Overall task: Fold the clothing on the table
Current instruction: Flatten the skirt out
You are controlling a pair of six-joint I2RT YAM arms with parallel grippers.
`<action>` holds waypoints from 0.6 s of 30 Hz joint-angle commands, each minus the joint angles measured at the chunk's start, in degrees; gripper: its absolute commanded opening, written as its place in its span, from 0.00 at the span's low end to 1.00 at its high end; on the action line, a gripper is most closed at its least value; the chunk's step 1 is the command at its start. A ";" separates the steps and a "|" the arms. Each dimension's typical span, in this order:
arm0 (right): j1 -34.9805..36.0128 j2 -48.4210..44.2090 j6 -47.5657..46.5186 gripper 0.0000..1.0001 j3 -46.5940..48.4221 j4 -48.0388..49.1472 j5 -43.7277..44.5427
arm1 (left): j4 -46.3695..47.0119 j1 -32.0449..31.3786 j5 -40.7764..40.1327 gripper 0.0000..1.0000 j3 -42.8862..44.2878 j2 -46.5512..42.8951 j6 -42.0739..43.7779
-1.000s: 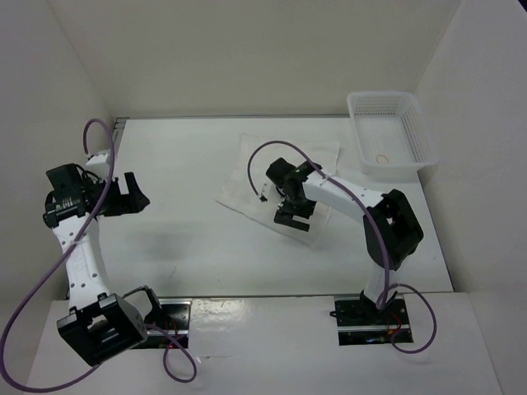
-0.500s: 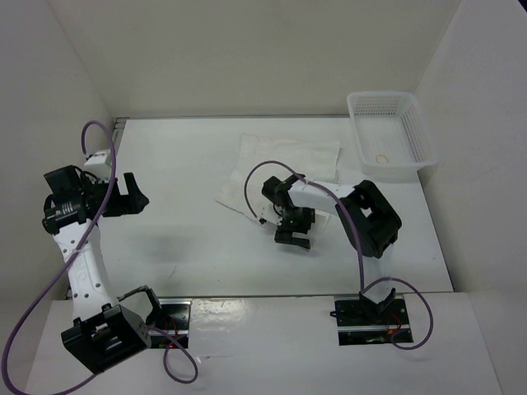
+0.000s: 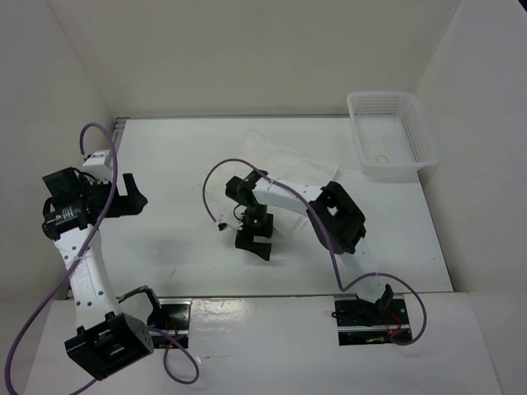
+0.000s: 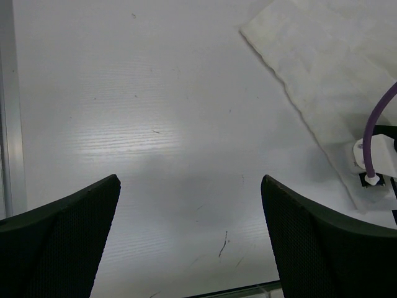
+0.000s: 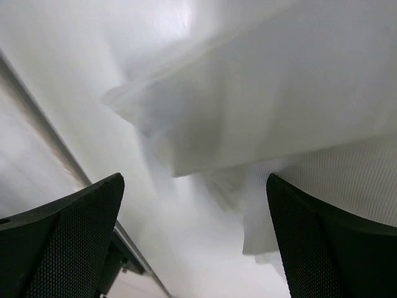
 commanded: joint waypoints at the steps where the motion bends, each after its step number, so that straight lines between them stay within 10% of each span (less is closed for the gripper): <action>1: 0.87 4.06 -1.48 1.00 8.47 -6.38 -15.80 | 0.92 -0.05 -0.01 1.00 0.46 -1.67 0.32; 10: 1.48 10.38 3.17 1.00 25.51 -6.39 -30.48 | 0.92 -0.05 -1.06 1.00 0.46 -2.73 -0.21; 18: 2.71 8.22 6.34 1.00 34.58 -6.39 -25.42 | 0.92 -0.05 -1.06 1.00 0.46 -4.31 -0.21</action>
